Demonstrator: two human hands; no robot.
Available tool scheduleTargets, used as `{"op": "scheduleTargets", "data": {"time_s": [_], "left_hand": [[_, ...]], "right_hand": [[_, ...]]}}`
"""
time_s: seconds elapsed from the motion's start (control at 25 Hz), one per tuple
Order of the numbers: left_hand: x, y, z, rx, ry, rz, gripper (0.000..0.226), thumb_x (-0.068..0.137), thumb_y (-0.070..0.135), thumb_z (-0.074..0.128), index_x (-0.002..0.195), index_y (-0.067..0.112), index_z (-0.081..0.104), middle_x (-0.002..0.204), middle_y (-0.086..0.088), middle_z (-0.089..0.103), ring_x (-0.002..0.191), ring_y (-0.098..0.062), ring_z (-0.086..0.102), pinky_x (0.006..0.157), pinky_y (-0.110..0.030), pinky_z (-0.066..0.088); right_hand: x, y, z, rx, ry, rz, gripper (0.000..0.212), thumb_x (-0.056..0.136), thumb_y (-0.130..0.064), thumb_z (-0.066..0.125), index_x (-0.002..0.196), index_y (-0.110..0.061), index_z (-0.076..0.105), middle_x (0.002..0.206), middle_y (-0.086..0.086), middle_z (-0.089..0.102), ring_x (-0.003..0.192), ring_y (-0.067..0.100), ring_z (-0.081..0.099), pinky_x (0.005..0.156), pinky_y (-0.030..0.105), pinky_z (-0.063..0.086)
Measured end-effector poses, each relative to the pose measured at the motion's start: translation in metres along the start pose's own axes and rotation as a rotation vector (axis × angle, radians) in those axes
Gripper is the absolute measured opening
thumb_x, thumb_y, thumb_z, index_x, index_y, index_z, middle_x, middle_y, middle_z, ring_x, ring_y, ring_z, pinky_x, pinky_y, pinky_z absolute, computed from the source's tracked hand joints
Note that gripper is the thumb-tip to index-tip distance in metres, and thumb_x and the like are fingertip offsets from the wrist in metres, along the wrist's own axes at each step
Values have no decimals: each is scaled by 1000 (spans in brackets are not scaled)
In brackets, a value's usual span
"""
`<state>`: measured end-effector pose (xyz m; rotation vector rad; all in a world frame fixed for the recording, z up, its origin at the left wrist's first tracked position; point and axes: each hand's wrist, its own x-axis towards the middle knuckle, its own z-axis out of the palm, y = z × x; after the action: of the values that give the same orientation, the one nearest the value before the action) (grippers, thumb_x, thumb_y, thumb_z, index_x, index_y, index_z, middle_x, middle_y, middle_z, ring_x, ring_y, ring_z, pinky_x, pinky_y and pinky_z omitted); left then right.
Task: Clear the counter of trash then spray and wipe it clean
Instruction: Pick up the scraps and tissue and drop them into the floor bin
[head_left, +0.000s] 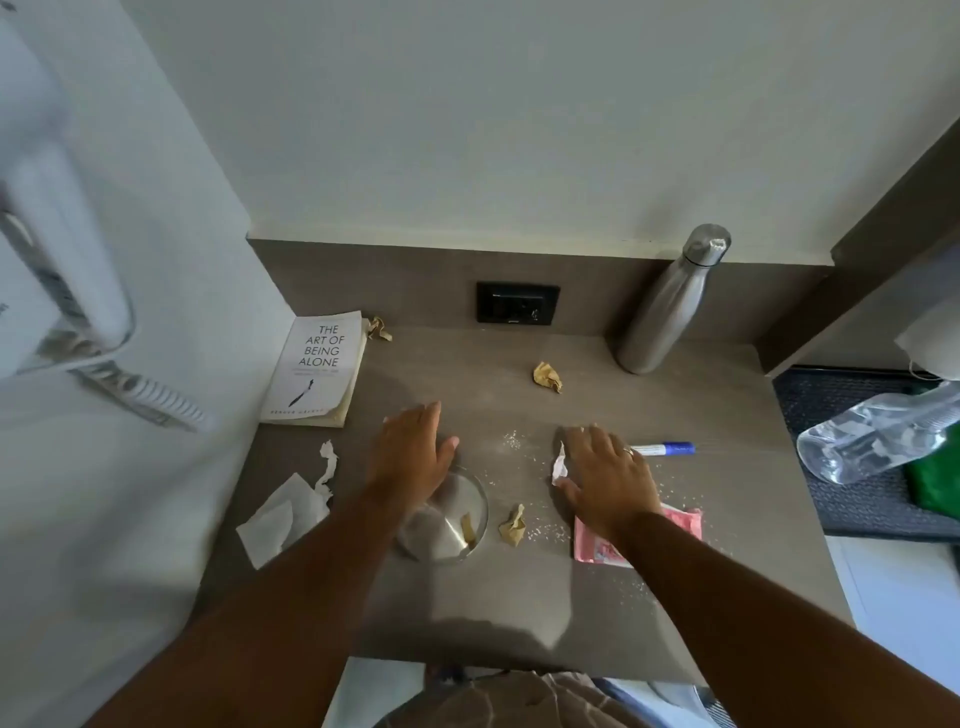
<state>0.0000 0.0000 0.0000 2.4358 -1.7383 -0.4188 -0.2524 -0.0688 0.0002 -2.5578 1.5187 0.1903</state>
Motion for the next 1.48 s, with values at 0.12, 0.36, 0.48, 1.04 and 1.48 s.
{"op": "scheduleTargets", "data": {"time_s": [0.12,0.36,0.48,1.04,1.48], "left_hand": [[25,19,2,-31,13,-6,61,95,43,49,147,14,34,147,-8,48,134,-24,44,111,-41,34],[89,80,6,-108,-79,174,60,94,29,56,149,26,32,148,-4,45,132,-25,45,102,-43,43],[119,113,25,-9,-204,249,61,93,30,58,148,34,32,152,-5,39,135,-28,40,103,-40,40],[131,-63,-45,198,282,-255,24,92,31,53,92,9,61,81,-11,66,74,-30,65,66,-37,53],[165,-76,-8,686,60,-143,25,85,20,50,108,11,52,110,-17,55,98,-31,55,82,-38,42]], "right_hand": [[25,1,2,-3,-26,-76,37,81,-55,58,111,-33,54,114,-1,62,107,25,60,89,41,45],[44,13,7,12,-65,-186,15,91,-25,51,100,-20,62,98,5,61,85,24,62,74,38,53],[49,21,5,152,-63,-167,12,90,-18,51,93,-17,62,92,6,62,79,27,63,66,39,57],[16,-64,5,297,-267,-322,34,92,-3,48,116,-21,65,117,3,65,98,19,65,84,31,55],[-52,-78,32,235,-179,-185,38,96,-30,47,133,-19,49,139,5,48,115,25,58,85,34,56]]}}
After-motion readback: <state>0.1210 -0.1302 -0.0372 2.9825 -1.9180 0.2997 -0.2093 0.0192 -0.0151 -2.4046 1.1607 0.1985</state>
